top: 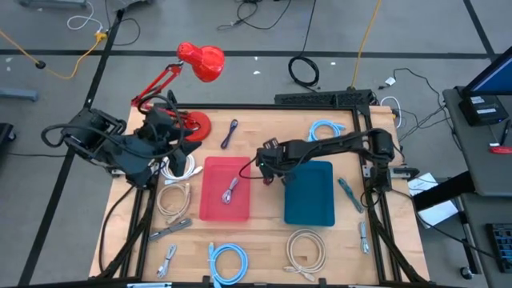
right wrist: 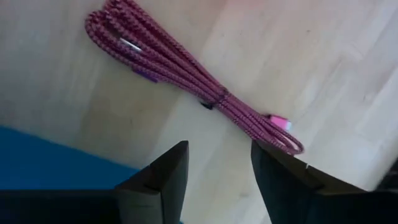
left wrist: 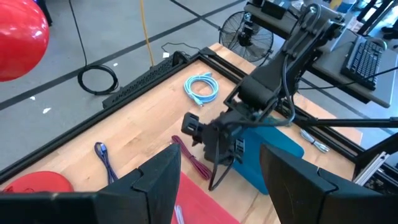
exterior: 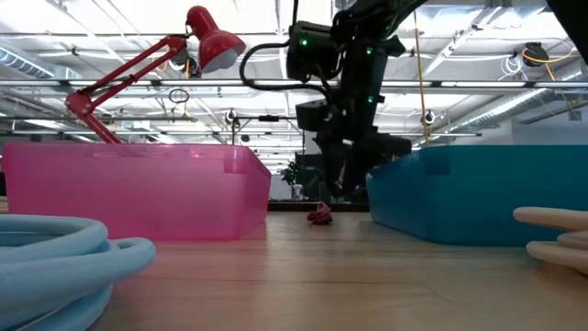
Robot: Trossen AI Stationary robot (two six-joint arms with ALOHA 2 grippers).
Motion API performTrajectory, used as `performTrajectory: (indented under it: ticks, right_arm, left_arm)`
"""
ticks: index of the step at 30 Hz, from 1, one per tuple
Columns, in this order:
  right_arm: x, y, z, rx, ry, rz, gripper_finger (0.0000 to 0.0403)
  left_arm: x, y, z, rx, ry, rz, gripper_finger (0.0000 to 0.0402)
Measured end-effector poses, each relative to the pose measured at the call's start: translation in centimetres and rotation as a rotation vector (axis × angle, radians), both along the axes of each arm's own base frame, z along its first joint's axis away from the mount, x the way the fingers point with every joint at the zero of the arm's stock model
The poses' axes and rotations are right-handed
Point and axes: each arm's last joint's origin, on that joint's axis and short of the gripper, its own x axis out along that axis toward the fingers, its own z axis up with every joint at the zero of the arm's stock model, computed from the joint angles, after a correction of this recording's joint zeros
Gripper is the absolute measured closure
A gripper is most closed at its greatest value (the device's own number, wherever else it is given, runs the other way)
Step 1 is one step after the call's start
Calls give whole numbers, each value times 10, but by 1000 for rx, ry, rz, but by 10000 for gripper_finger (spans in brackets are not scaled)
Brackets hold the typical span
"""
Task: Pick & Place USB Port
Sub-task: Put the black and pink charger cable into the red bin
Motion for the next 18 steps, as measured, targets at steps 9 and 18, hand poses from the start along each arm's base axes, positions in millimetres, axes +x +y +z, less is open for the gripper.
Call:
performTrajectory:
  ticks: [9, 18]
  right_arm:
    - [7, 6, 0, -1, -61, 9, 238]
    - [10, 6, -13, 31, -37, 7, 238]
  left_arm:
    - [0, 0, 0, -16, -9, 11, 179]
    - [0, 0, 0, -19, -19, 27, 179]
